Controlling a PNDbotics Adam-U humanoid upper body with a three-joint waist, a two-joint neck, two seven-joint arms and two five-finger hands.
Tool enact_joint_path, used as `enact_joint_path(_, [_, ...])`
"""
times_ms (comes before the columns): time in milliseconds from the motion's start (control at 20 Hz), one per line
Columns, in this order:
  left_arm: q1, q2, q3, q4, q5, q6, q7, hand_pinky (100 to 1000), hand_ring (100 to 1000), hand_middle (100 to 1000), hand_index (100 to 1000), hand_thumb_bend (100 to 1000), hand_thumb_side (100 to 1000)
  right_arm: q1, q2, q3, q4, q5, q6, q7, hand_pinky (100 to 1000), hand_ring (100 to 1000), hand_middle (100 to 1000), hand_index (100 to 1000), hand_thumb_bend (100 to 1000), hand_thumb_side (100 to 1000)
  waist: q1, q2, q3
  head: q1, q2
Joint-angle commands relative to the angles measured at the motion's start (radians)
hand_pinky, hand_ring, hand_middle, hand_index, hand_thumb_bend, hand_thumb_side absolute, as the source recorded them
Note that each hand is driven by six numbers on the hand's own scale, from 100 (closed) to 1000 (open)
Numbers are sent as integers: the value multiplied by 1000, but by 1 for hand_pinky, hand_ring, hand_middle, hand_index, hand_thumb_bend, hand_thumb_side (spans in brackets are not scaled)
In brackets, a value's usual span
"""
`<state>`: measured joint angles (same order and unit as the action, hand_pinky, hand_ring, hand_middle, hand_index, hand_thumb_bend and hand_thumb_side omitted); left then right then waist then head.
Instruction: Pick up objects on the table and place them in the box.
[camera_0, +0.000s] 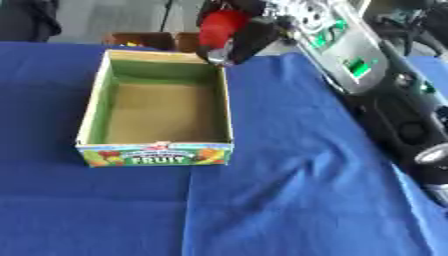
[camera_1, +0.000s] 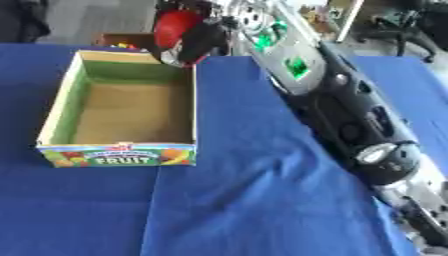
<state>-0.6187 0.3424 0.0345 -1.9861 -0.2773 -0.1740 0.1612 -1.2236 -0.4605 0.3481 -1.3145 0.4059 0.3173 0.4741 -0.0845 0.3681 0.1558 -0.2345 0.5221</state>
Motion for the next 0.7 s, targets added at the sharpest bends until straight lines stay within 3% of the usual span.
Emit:
enact_joint_path(50, [-20,13,-4,-14,7,-3,-5,784,891,762,811,100,1000,-36,42,-36,78,68,-33,-47,480,531,569,660,100,100,2,-13,9,-22,-26])
enact_joint_path(350, [-37,1,-8,-14,13,-7,-8,784,893,759,811,100,1000,-31,129,-82,225,138,-119,-169,476,526,563,671,100,100,-6,15,39,-41,-54])
enact_joint_path(700, [-57,-5,-11,-14,18,-11,-12,783,893,759,810,100,1000,-25,181,-123,400,194,-195,-231,477,529,562,672,100,100,-17,42,78,-53,-69])
